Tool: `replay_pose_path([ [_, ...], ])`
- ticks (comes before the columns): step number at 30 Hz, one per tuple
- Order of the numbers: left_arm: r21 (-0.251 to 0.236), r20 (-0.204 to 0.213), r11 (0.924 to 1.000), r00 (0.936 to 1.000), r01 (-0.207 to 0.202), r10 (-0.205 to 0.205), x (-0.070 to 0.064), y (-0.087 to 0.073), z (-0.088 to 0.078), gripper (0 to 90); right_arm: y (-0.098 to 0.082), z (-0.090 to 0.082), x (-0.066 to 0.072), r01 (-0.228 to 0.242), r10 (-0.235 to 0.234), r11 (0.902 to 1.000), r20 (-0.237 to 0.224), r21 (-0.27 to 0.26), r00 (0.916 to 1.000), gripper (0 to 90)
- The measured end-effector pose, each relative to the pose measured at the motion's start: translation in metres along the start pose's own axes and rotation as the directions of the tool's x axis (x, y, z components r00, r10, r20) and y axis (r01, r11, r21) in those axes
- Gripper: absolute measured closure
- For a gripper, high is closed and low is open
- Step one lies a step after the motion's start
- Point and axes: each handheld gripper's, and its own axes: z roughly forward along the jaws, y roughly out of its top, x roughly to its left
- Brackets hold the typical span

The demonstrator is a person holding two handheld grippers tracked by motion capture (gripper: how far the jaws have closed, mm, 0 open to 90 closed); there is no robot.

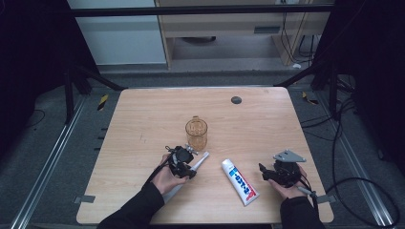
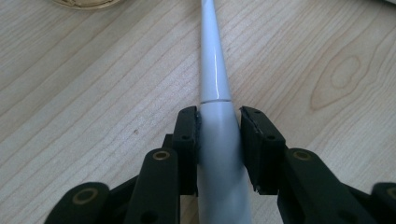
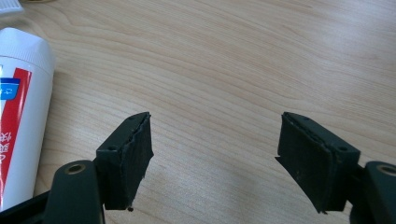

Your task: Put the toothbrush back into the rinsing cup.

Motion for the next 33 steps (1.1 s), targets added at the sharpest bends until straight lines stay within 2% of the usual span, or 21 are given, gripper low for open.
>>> replay_pose_path([
  [5, -0.018, 0.006, 0.9998, 1.0000, -0.003, 0.003, 0.002, 0.001, -0.009, 67.5, 0.000, 0.000, 0.000, -0.003, 0.003, 1.0000, -0.002, 0.002, 1.0000, 26.5],
  [13, -0.078, 0.007, 0.9969, 1.0000, 0.006, -0.006, 0.006, 0.001, -0.028, 67.7, 0.000, 0.000, 0.000, -0.002, 0.002, 1.0000, -0.001, 0.001, 1.0000, 26.7],
  [21, -0.180, 0.006, 0.9836, 0.9999, 0.014, -0.013, 0.009, 0.000, -0.054, 67.8, 0.000, 0.000, 0.000, 0.000, 0.000, 1.0000, 0.000, 0.001, 1.0000, 26.9],
  [26, -0.241, 0.002, 0.9702, 0.9998, 0.020, -0.020, 0.010, -0.001, -0.070, 67.9, 0.000, 0.000, 0.000, -0.001, 0.001, 1.0000, -0.002, 0.001, 1.0000, 26.9],
  [30, -0.306, -0.004, 0.9517, 0.9996, 0.026, -0.028, 0.011, -0.003, -0.084, 67.9, -0.001, 0.001, 0.000, -0.002, 0.002, 1.0000, -0.002, 0.001, 1.0000, 27.0],
  [31, -0.306, -0.004, 0.9517, 0.9996, 0.026, -0.028, 0.011, -0.003, -0.084, 67.9, -0.001, 0.001, 0.000, -0.002, 0.002, 1.0000, -0.002, 0.001, 1.0000, 27.0],
  [32, -0.337, -0.011, 0.9411, 0.9994, 0.027, -0.032, 0.012, -0.004, -0.091, 67.9, -0.001, 0.001, 0.000, 0.001, -0.001, 1.0000, 0.000, 0.002, 1.0000, 27.0],
  [33, -0.347, -0.013, 0.9375, 0.9993, 0.028, -0.035, 0.013, -0.004, -0.093, 67.9, -0.001, 0.001, 0.000, -0.001, 0.001, 1.0000, -0.002, 0.001, 1.0000, 27.0],
])
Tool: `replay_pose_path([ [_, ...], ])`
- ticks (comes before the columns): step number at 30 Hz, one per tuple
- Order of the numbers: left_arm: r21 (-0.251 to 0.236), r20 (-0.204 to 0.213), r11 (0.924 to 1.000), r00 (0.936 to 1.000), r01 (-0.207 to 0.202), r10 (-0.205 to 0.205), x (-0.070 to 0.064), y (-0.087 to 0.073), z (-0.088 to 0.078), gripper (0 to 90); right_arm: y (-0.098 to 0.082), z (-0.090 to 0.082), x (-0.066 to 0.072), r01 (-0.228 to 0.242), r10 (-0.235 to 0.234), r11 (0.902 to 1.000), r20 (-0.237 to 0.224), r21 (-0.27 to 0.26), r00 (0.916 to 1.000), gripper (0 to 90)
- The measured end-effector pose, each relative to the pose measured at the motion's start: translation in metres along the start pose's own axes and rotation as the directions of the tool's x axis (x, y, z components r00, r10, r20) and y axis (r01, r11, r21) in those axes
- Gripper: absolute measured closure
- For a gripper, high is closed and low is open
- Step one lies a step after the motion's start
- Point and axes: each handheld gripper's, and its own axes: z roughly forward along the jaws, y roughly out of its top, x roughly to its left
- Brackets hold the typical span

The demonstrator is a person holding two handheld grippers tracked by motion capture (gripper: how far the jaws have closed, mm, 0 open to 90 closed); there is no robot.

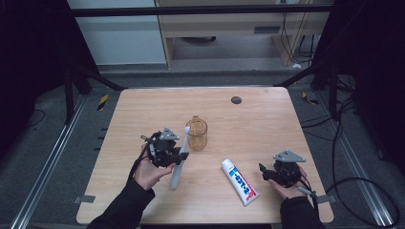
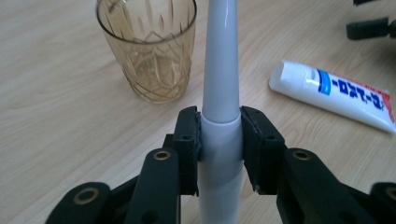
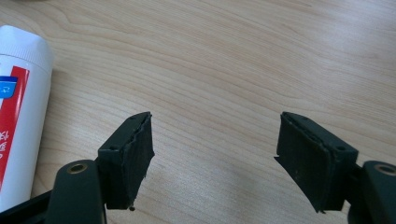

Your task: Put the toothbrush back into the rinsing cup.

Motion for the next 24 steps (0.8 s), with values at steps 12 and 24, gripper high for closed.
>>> replay_pose_path([
  [12, -0.133, -0.050, 0.9910, 0.9984, 0.019, -0.026, 0.009, 0.002, -0.025, 68.0, 0.000, 0.000, 0.000, 0.001, -0.001, 1.0000, 0.001, 0.002, 1.0000, 27.2],
  [24, -0.272, -0.126, 0.9621, 0.9904, 0.021, -0.057, 0.014, 0.005, -0.040, 67.9, 0.000, 0.001, 0.000, -0.003, 0.003, 1.0000, 0.004, 0.000, 1.0000, 27.1],
])
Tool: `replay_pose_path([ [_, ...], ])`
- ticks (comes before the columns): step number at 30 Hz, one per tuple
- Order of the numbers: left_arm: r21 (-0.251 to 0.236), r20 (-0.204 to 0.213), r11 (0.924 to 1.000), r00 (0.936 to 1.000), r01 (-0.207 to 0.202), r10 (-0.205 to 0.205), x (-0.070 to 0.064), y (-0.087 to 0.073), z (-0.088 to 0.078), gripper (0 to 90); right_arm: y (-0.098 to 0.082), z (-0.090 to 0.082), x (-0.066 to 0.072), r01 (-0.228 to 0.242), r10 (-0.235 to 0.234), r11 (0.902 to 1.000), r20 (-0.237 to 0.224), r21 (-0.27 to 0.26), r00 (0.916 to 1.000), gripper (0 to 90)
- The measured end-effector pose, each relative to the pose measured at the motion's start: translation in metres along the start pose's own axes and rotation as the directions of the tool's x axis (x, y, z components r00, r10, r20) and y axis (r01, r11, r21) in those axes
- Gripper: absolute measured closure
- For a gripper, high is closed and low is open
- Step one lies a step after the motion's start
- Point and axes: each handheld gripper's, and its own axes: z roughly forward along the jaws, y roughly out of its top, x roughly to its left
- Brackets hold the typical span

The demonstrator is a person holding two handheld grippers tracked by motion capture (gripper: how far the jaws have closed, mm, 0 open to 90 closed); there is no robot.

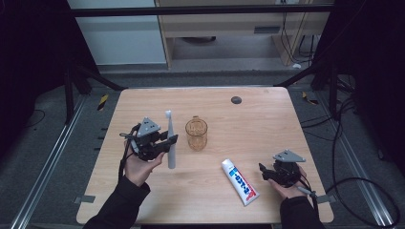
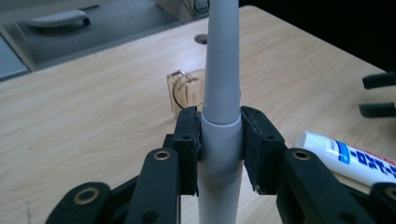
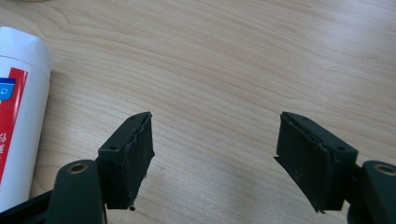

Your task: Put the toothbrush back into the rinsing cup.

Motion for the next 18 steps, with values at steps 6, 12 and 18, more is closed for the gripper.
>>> replay_pose_path([
  [6, -0.063, -0.056, 0.9978, 0.9982, 0.019, -0.022, 0.009, 0.004, -0.004, 68.0, 0.002, 0.001, 0.002, -0.005, 0.005, 1.0000, 0.004, -0.003, 1.0000, 26.7],
  [12, -0.110, -0.078, 0.9932, 0.9957, 0.041, -0.049, 0.016, 0.011, -0.003, 68.0, 0.002, 0.002, 0.002, 0.000, 0.000, 1.0000, 0.007, -0.005, 1.0000, 26.6],
  [18, -0.150, -0.081, 0.9870, 0.9942, 0.059, -0.071, 0.018, 0.019, 0.008, 68.0, 0.002, 0.002, 0.001, 0.001, -0.001, 1.0000, 0.004, -0.008, 1.0000, 26.6],
])
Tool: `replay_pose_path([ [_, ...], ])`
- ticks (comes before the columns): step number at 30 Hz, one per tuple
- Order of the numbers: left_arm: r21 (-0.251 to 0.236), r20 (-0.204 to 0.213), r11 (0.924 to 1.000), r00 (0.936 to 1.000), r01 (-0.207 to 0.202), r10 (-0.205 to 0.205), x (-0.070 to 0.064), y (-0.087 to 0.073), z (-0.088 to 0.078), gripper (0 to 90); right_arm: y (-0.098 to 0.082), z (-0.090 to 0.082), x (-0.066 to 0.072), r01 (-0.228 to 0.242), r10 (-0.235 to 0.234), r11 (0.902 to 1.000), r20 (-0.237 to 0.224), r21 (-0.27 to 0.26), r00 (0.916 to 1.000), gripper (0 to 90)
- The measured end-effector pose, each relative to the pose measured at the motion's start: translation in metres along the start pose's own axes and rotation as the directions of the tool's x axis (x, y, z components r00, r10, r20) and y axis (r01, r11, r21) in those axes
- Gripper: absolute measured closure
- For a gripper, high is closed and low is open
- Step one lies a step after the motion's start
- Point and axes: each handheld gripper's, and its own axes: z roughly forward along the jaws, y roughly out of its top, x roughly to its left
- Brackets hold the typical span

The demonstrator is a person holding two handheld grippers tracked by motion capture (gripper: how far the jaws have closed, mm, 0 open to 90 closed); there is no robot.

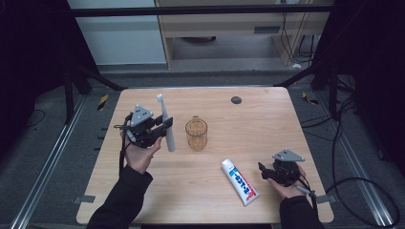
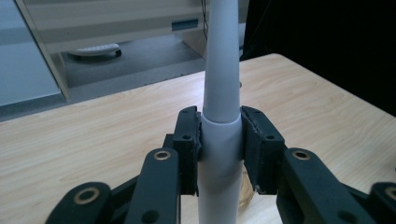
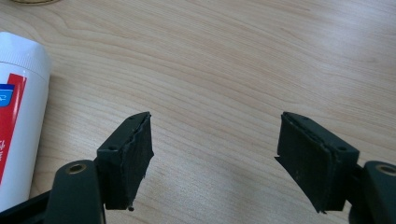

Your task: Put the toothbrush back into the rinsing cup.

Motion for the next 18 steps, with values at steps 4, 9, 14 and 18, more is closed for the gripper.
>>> replay_pose_path([
  [4, -0.028, -0.007, 0.9996, 0.9999, 0.008, -0.008, -0.002, 0.003, 0.008, 68.0, 0.000, 0.000, 0.000, 0.001, -0.001, 1.0000, 0.001, -0.001, 1.0000, 26.5],
  [9, -0.065, -0.014, 0.9975, 0.9995, 0.027, -0.028, -0.003, 0.007, 0.016, 68.0, 0.000, 0.000, 0.000, -0.001, 0.001, 1.0000, 0.000, -0.001, 1.0000, 26.6],
  [14, -0.108, -0.033, 0.9936, 0.9988, 0.034, -0.037, -0.005, 0.013, 0.021, 68.0, 0.000, 0.000, 0.000, -0.003, 0.003, 1.0000, -0.001, 0.001, 1.0000, 26.6],
  [18, -0.145, -0.044, 0.9887, 0.9980, 0.039, -0.046, -0.006, 0.018, 0.024, 68.0, 0.000, 0.000, 0.000, -0.002, 0.002, 1.0000, -0.001, -0.002, 1.0000, 26.6],
])
